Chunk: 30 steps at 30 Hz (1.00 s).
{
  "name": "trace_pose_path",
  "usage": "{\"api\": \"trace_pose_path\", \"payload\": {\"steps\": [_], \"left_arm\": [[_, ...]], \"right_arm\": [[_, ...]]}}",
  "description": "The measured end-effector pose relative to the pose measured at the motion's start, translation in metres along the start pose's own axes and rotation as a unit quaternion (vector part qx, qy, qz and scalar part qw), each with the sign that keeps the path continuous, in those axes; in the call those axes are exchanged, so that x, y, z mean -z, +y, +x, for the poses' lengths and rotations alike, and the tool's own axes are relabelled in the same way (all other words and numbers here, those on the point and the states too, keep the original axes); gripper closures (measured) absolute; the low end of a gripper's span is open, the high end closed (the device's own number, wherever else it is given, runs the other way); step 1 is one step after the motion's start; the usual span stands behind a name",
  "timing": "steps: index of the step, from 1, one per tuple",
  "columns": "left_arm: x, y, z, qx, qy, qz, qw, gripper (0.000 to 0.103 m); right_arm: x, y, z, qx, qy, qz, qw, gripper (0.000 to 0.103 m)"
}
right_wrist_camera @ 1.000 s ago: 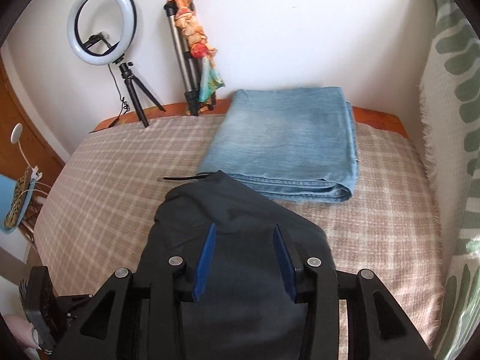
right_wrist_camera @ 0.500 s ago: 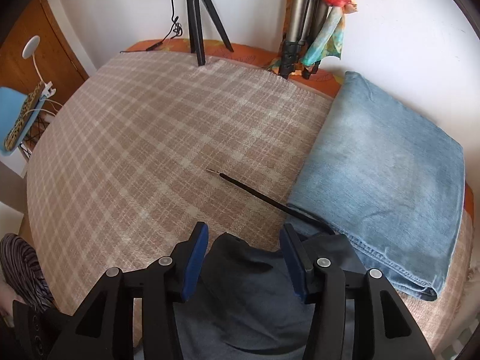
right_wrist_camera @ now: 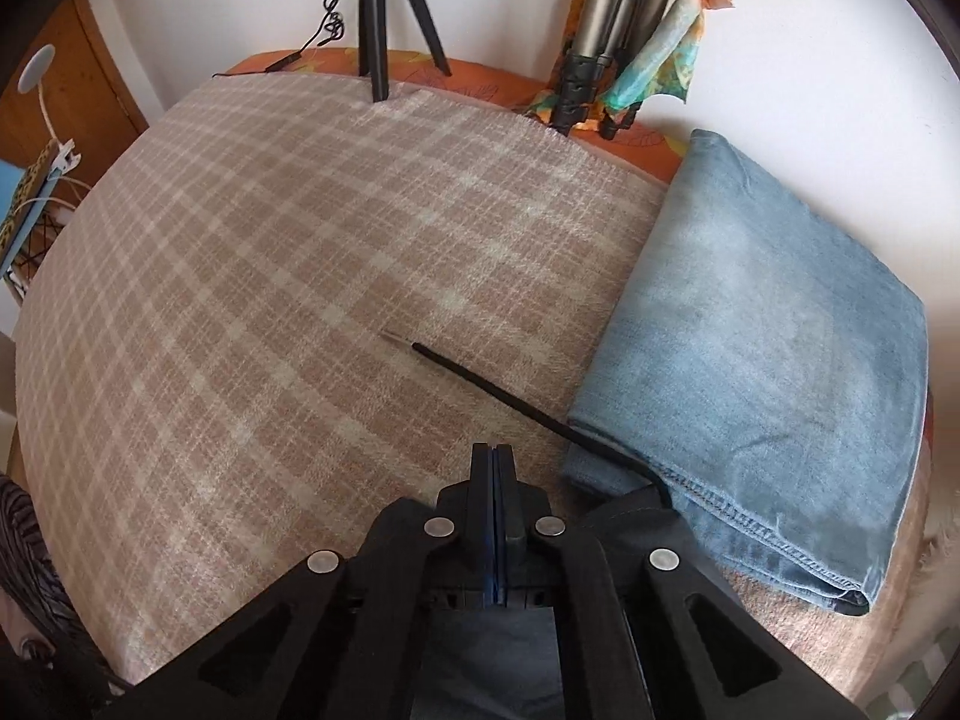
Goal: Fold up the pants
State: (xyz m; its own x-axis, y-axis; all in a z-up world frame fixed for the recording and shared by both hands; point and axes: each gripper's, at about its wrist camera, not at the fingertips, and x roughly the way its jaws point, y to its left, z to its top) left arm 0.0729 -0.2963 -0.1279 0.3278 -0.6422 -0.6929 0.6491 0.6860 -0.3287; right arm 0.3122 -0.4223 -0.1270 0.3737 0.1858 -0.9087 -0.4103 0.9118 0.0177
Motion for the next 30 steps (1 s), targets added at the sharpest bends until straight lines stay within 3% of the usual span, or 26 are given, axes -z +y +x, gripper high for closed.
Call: {"api": "trace_pose_path", "payload": {"steps": [2, 4, 5, 6, 7, 13, 14, 17, 18, 20, 24, 28, 30], "left_arm": [[0.001, -0.004, -0.001, -0.015, -0.004, 0.016, 0.9997, 0.096], [-0.002, -0.002, -0.003, -0.012, -0.005, 0.01, 0.9999, 0.096], [-0.003, 0.0, -0.003, -0.012, -0.006, 0.006, 0.9999, 0.096], [-0.003, 0.002, -0.002, -0.01, -0.004, 0.002, 0.9999, 0.096], [-0.003, 0.004, -0.001, -0.008, -0.002, -0.003, 1.0, 0.096], [-0.003, 0.004, -0.001, -0.009, -0.002, -0.004, 1.0, 0.096], [-0.002, 0.004, -0.001, -0.008, -0.002, -0.005, 1.0, 0.096], [-0.002, 0.006, -0.002, -0.01, -0.003, -0.005, 0.9999, 0.096], [-0.002, 0.006, -0.003, -0.009, -0.003, -0.006, 0.9999, 0.096], [-0.002, 0.007, -0.006, -0.009, -0.006, -0.008, 0.9999, 0.096], [0.005, -0.004, -0.015, -0.008, -0.018, 0.003, 0.9998, 0.098], [0.012, -0.018, -0.017, -0.014, -0.019, 0.028, 0.9993, 0.098], [0.015, -0.02, -0.018, -0.011, -0.016, 0.031, 0.9993, 0.098]], "right_arm": [[-0.001, -0.002, 0.003, -0.02, 0.004, 0.006, 1.0, 0.103], [0.0, 0.004, 0.002, -0.056, 0.007, -0.006, 0.998, 0.096], [0.0, 0.009, -0.001, -0.068, 0.009, -0.015, 0.998, 0.067], [0.001, 0.013, -0.003, -0.083, 0.011, -0.024, 0.996, 0.049], [0.001, 0.019, -0.005, -0.092, 0.014, -0.037, 0.995, 0.049], [0.0, 0.036, 0.007, -0.05, 0.066, -0.097, 0.992, 0.052], [0.001, 0.038, 0.01, -0.046, 0.071, -0.104, 0.991, 0.058], [0.006, 0.045, 0.014, -0.05, 0.085, -0.122, 0.988, 0.096], [0.009, 0.052, 0.013, -0.04, 0.081, -0.138, 0.986, 0.101], [0.012, 0.06, 0.008, -0.015, 0.069, -0.15, 0.986, 0.103], [0.009, 0.056, -0.002, 0.029, 0.044, -0.117, 0.992, 0.103], [0.006, 0.049, 0.006, 0.024, 0.034, -0.084, 0.996, 0.103], [0.007, 0.049, 0.015, 0.045, 0.036, -0.078, 0.995, 0.103]]}}
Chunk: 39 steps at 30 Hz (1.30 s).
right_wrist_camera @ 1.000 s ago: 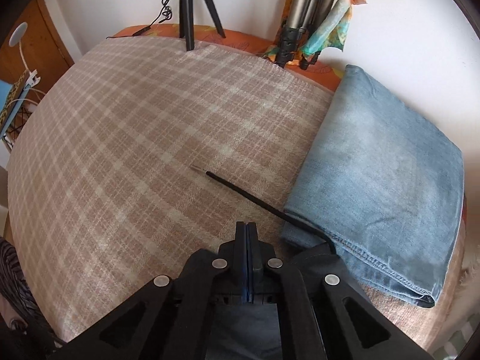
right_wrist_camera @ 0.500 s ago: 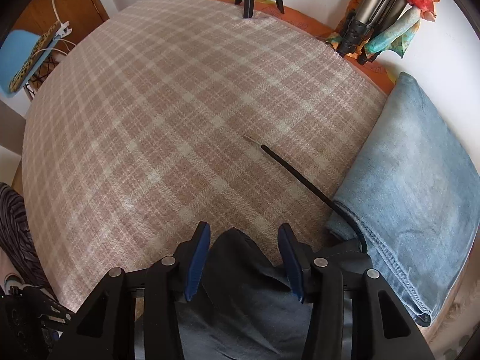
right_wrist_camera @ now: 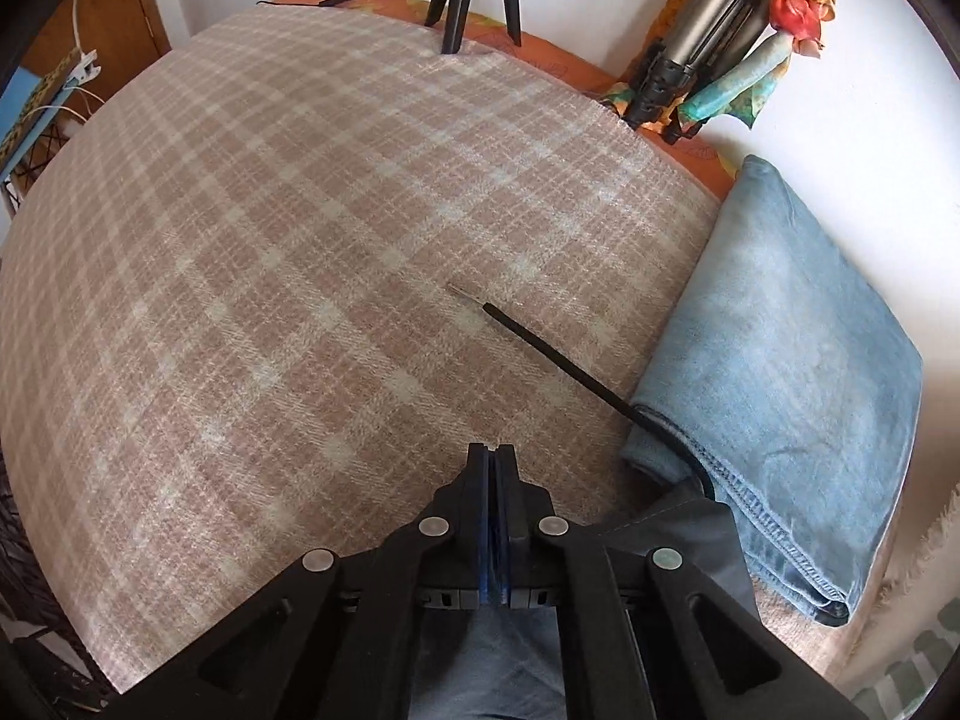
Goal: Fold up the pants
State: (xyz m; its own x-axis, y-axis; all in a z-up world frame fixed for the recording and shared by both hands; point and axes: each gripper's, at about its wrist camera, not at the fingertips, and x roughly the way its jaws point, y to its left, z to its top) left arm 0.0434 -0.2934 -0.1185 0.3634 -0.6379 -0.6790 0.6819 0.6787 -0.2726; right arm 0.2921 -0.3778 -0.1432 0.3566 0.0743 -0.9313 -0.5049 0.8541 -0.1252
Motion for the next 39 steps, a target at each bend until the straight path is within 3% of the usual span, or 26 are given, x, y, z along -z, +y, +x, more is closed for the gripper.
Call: {"api": "trace_pose_path", "payload": {"steps": [2, 4, 5, 9, 15, 20, 22, 26, 28, 30, 32, 33, 34, 36, 38, 39], "left_arm": [[0.005, -0.007, -0.004, -0.007, 0.001, 0.019, 0.9998, 0.098], [0.008, -0.009, -0.009, -0.007, 0.003, 0.031, 0.9995, 0.098], [0.008, -0.008, -0.011, -0.005, 0.006, 0.031, 0.9995, 0.098], [0.005, -0.004, -0.02, 0.011, 0.014, 0.019, 0.9997, 0.097], [-0.008, -0.004, -0.034, 0.011, 0.002, 0.028, 0.9995, 0.094], [-0.026, -0.014, -0.018, 0.022, 0.001, 0.034, 0.9992, 0.094], [-0.029, -0.022, -0.006, 0.022, 0.008, 0.045, 0.9987, 0.094], [-0.027, -0.038, 0.019, 0.031, 0.039, 0.063, 0.9968, 0.094], [-0.024, -0.045, 0.029, 0.032, 0.05, 0.068, 0.9959, 0.094], [-0.021, -0.052, 0.036, 0.036, 0.06, 0.071, 0.995, 0.094], [-0.018, -0.06, 0.042, 0.043, 0.071, 0.078, 0.9935, 0.094], [-0.016, -0.066, 0.043, 0.043, 0.077, 0.085, 0.9924, 0.094], [-0.014, -0.071, 0.042, 0.042, 0.081, 0.092, 0.9916, 0.094], [-0.016, -0.072, 0.036, 0.042, 0.081, 0.098, 0.991, 0.092], [-0.023, -0.065, 0.024, 0.043, 0.073, 0.082, 0.993, 0.083], [-0.028, -0.058, 0.018, 0.044, 0.069, 0.07, 0.9942, 0.078]], "right_arm": [[0.0, -0.01, -0.002, 0.011, -0.013, 0.029, 0.999, 0.103], [0.004, -0.026, -0.017, -0.004, -0.038, 0.07, 0.997, 0.09], [0.009, -0.032, -0.029, -0.013, -0.052, 0.088, 0.995, 0.077], [0.045, -0.048, -0.079, -0.035, -0.1, 0.128, 0.986, 0.067], [0.144, -0.068, -0.133, -0.031, -0.144, 0.22, 0.964, 0.054], [0.242, -0.069, -0.137, 0.024, -0.123, 0.295, 0.947, 0.045], [0.278, -0.072, -0.127, 0.032, -0.099, 0.331, 0.938, 0.045], [0.329, -0.079, -0.107, 0.002, -0.073, 0.393, 0.917, 0.045], [0.34, -0.081, -0.1, -0.046, -0.081, 0.41, 0.907, 0.053], [0.342, -0.08, -0.092, -0.082, -0.088, 0.417, 0.901, 0.076], [0.339, -0.075, -0.089, -0.087, -0.089, 0.403, 0.907, 0.09], [0.336, -0.074, -0.088, -0.065, -0.08, 0.392, 0.914, 0.098], [0.336, -0.074, -0.085, -0.039, -0.061, 0.382, 0.921, 0.099], [0.335, -0.077, -0.082, -0.009, -0.036, 0.367, 0.929, 0.098], [0.338, -0.082, -0.093, -0.017, -0.053, 0.363, 0.93, 0.092], [0.339, -0.085, -0.101, -0.023, -0.066, 0.364, 0.929, 0.077]]}}
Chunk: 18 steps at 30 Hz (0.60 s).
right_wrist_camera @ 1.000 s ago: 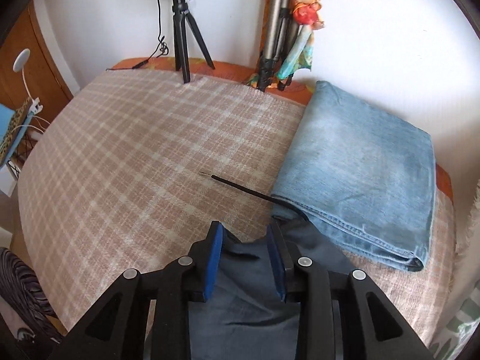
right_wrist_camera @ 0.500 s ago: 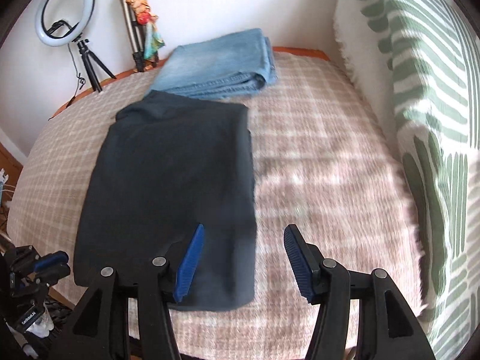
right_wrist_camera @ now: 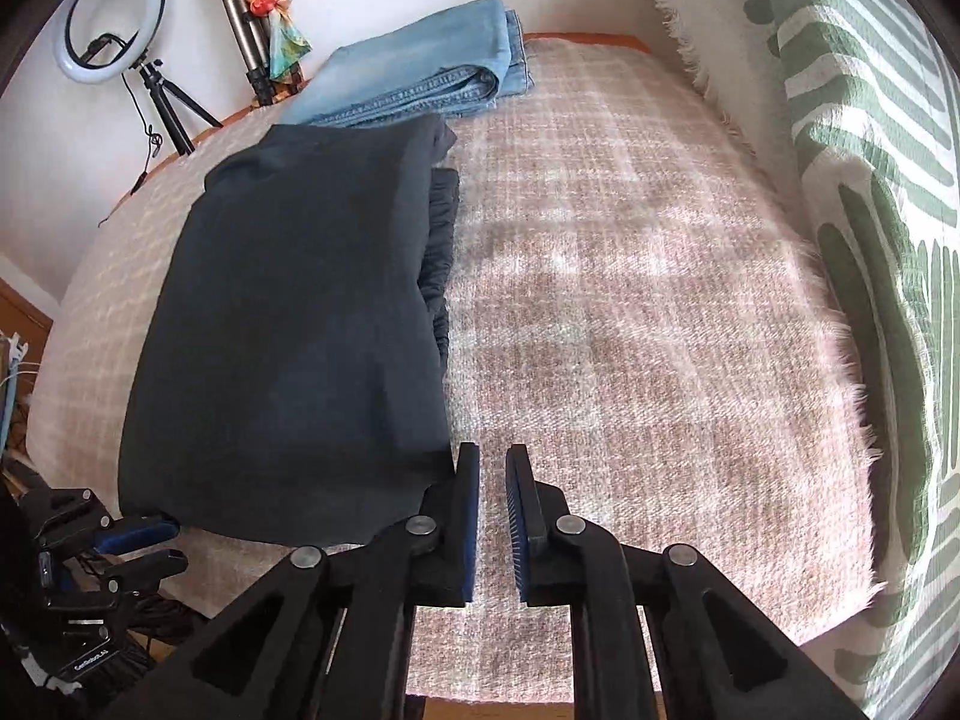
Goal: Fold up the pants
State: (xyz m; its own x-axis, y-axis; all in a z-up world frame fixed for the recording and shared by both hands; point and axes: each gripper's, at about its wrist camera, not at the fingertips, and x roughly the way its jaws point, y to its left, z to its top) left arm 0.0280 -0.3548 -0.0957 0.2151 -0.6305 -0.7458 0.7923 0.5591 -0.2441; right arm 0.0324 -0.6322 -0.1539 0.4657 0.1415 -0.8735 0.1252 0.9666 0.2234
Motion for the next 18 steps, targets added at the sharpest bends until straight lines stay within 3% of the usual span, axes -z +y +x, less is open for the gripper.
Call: {"api": "trace_pose_path", "payload": {"steps": [2, 4, 6, 8, 12, 18], "left_arm": [[-0.007, 0.016, -0.015, -0.008, -0.012, -0.02, 0.9997, 0.066], [-0.014, 0.035, -0.028, -0.018, -0.022, -0.042, 0.9987, 0.049], [-0.023, 0.057, -0.034, -0.029, -0.025, -0.071, 0.9967, 0.042], [-0.031, 0.079, -0.036, -0.036, -0.028, -0.108, 0.9932, 0.04], [-0.045, 0.115, -0.023, -0.026, -0.017, -0.176, 0.9838, 0.039], [-0.048, 0.151, 0.009, -0.021, 0.009, -0.24, 0.9705, 0.039]], "right_arm": [[-0.005, -0.002, -0.018, -0.021, -0.029, -0.006, 0.999, 0.059], [-0.013, 0.0, -0.031, -0.03, -0.045, -0.019, 0.998, 0.055], [-0.022, 0.001, -0.037, -0.048, -0.053, -0.023, 0.997, 0.028], [-0.035, 0.001, -0.038, -0.061, -0.067, -0.018, 0.996, 0.014], [-0.061, 0.005, -0.018, -0.111, -0.047, -0.024, 0.992, 0.01], [-0.085, 0.007, 0.036, -0.118, -0.004, -0.043, 0.992, 0.01]]}}
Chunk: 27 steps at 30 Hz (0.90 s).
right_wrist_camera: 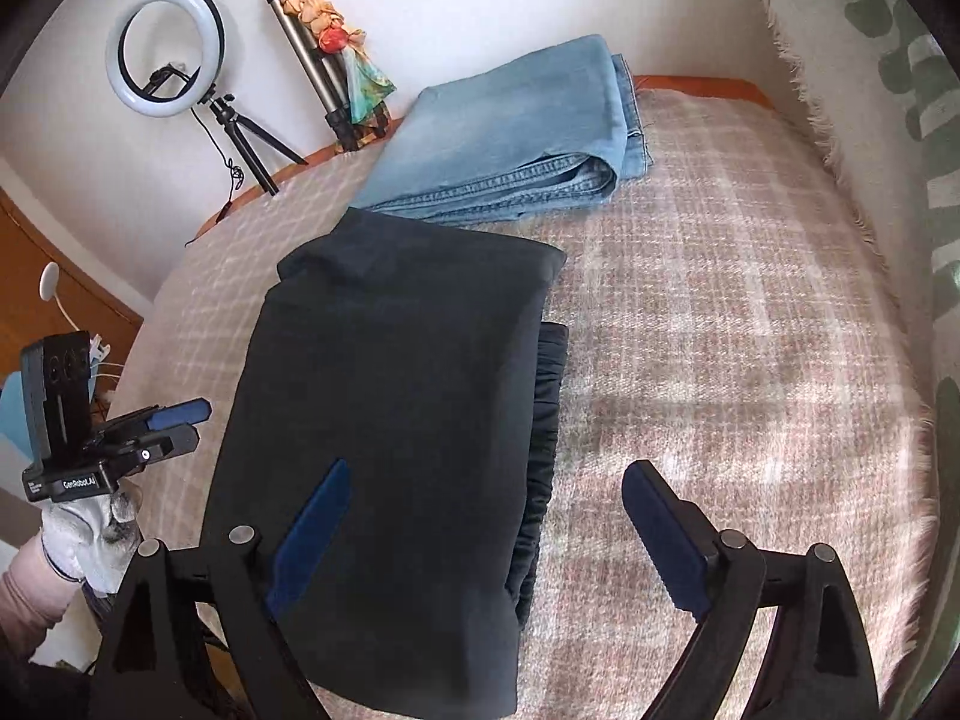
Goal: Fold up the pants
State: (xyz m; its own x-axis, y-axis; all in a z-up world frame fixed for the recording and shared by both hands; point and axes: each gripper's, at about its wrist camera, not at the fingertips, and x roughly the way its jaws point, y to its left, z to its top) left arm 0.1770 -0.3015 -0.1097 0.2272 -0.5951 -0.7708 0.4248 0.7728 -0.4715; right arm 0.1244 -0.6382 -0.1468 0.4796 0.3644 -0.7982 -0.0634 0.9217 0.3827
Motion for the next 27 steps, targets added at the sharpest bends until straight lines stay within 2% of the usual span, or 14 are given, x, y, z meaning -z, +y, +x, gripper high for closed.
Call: {"api": "trace_pose_path", "payload": {"steps": [6, 10, 14, 17, 20, 21, 24, 27], "left_arm": [[-0.005, 0.01, 0.019, 0.003, 0.013, -0.006, 0.9999, 0.039], [-0.012, 0.007, 0.026, 0.007, 0.005, 0.005, 1.0, 0.039], [-0.019, 0.002, 0.033, 0.014, 0.002, 0.015, 0.9998, 0.042], [-0.022, -0.002, 0.036, 0.015, -0.004, 0.017, 0.9997, 0.042], [-0.023, -0.003, 0.039, 0.013, -0.008, 0.015, 0.9998, 0.053], [-0.024, -0.004, 0.04, 0.013, -0.009, 0.013, 0.9998, 0.058], [-0.027, -0.004, 0.045, 0.011, -0.011, 0.0, 0.9999, 0.074], [-0.026, -0.006, 0.046, 0.009, -0.015, 0.003, 0.9998, 0.08]], "right_arm": [[-0.012, -0.018, 0.028, -0.043, 0.015, 0.009, 0.999, 0.01], [-0.015, -0.027, 0.039, -0.089, 0.02, 0.027, 0.995, 0.01], [-0.017, -0.021, 0.046, -0.114, 0.012, 0.017, 0.993, 0.008], [-0.019, -0.016, 0.05, -0.128, 0.008, 0.009, 0.992, 0.021], [-0.019, -0.012, 0.052, -0.128, 0.007, 0.014, 0.992, 0.024], [-0.019, -0.012, 0.052, -0.128, 0.006, 0.015, 0.992, 0.033], [-0.017, -0.011, 0.053, -0.131, 0.004, 0.028, 0.991, 0.046], [-0.016, -0.007, 0.05, -0.124, -0.005, 0.02, 0.992, 0.053]]}}
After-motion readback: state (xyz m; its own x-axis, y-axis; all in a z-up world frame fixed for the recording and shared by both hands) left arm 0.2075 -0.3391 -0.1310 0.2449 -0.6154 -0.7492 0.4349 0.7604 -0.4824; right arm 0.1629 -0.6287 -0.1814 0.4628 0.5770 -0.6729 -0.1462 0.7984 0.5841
